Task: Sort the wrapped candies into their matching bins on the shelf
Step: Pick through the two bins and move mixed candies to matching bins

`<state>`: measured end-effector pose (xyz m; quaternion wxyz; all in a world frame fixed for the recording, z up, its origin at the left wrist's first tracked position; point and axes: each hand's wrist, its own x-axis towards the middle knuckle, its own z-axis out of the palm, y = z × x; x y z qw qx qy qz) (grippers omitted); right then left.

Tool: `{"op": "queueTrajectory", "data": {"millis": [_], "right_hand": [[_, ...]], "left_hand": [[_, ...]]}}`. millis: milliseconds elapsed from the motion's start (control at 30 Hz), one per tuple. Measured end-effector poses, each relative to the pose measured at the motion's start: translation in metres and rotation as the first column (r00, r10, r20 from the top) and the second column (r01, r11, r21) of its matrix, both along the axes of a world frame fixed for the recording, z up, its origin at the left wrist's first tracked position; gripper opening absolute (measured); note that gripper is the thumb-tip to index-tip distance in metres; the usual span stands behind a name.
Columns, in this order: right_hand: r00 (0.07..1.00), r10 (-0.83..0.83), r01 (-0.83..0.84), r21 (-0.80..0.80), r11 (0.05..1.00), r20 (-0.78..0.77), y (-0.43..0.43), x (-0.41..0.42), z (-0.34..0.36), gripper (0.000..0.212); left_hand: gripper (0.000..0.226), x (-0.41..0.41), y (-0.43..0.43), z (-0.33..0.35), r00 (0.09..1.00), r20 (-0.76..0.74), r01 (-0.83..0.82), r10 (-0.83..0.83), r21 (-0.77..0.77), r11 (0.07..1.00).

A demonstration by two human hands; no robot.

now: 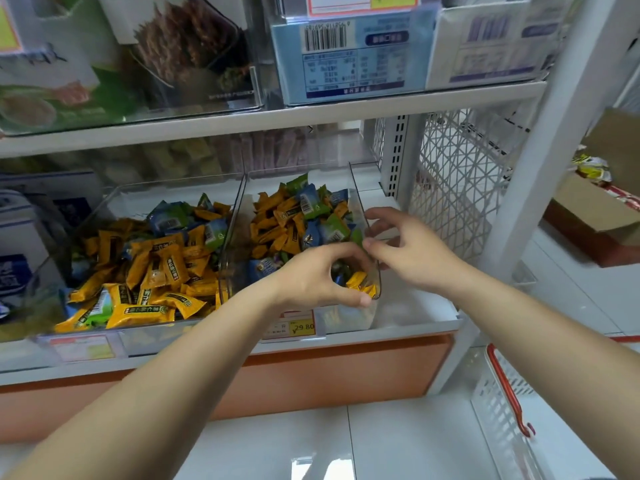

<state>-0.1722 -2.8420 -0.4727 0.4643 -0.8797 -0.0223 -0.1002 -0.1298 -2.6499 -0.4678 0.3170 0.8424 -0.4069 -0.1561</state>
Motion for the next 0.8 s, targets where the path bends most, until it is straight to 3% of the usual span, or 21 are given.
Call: {"op": "queueTrajectory", "data": {"millis": [100,167,300,433,600,700,800], "right_hand": [[1.0,-0.005,0.007,-0.061,0.998,0.028,0.001,0.001,-0.001,0.045],[0.999,-0.023,0.025,-0.068,0.997,0.036,0.0,0.001,-0.001,0.042],[0.997,-0.05,0.055,-0.098,0.994,0.057,0.0,0.003,0.001,0.039],[0.996,-0.068,0.075,-0.122,0.99,0.061,0.004,0.002,0.001,0.039],[0.998,-0.057,0.058,-0.121,0.991,0.019,0.0,0.002,0.003,0.042],[0.996,-0.077,0.086,-0.197,0.977,0.053,-0.001,0.0,0.006,0.049],[0.98,-0.102,0.141,-0.238,0.961,0.17,0.004,-0.003,0.016,0.049]], "left_hand": [[0.051,0.002,-0.006,0.006,0.994,0.089,0.044,-0.067,0.239,0.97],[0.058,0.001,-0.012,0.007,0.988,0.118,0.052,-0.094,0.318,0.947],[0.046,-0.006,-0.014,-0.001,0.995,0.095,-0.003,-0.014,0.177,0.984],[0.03,-0.006,-0.007,-0.002,0.998,-0.062,-0.004,0.004,0.006,1.0],[0.016,0.001,0.014,0.003,0.976,-0.197,-0.131,0.092,-0.195,0.972],[0.016,0.009,0.028,0.006,0.95,-0.141,-0.309,0.279,-0.286,0.907],[0.014,0.01,0.036,0.01,0.932,-0.04,-0.356,0.361,-0.293,0.887]]}}
